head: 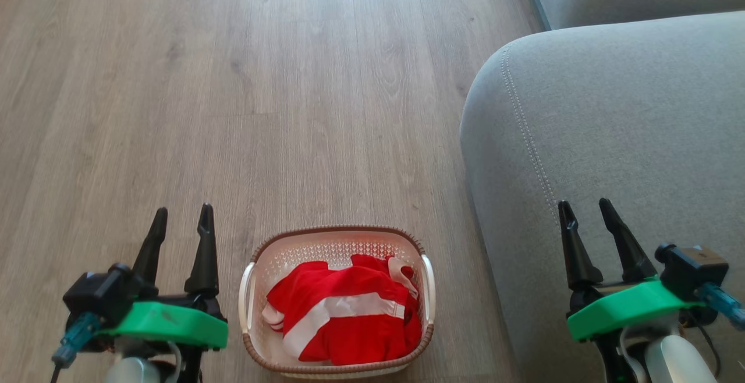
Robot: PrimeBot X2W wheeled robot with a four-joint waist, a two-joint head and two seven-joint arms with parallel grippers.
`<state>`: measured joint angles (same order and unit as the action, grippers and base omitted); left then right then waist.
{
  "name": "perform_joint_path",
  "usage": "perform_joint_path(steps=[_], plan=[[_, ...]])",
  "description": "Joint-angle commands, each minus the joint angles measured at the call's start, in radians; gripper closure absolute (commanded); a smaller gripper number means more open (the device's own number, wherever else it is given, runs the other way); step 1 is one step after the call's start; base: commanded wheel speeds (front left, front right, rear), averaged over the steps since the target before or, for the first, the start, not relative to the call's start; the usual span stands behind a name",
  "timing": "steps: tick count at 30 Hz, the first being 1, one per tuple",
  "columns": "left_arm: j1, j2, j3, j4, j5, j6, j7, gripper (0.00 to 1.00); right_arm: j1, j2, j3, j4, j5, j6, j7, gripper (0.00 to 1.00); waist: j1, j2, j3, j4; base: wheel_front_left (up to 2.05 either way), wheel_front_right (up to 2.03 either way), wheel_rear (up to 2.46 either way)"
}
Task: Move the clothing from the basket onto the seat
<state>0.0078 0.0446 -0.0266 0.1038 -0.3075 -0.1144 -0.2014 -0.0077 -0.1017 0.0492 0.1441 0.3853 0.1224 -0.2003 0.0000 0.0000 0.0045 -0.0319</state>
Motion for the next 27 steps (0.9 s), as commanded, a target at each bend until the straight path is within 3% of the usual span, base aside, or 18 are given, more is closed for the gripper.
perform_joint_path(steps=[1, 17, 27], plan=[[-0.024, 0.015, 0.02, -0.041, 0.033, -0.002, -0.016, 0.0, -0.04, -0.022, 0.027, -0.037, -0.03, 0.007, -0.016, 0.0, 0.0, 0.0, 0.0, 0.0, 0.0, 0.0, 0.0], [-0.02, 0.015, 0.011, -0.067, 0.204, -0.005, -0.059, 0.0, -0.041, -0.032, 0.059, -0.054, -0.193, 0.008, -0.061, 0.0, 0.0, 0.0, 0.0, 0.0, 0.0, 0.0, 0.0], [-0.019, 0.013, 0.02, -0.056, 0.203, -0.006, -0.06, 0.0, -0.042, -0.025, 0.052, -0.048, -0.193, 0.008, -0.061, 0.0, 0.0, 0.0, 0.002, 0.002, 0.0, 0.0, 0.0]])
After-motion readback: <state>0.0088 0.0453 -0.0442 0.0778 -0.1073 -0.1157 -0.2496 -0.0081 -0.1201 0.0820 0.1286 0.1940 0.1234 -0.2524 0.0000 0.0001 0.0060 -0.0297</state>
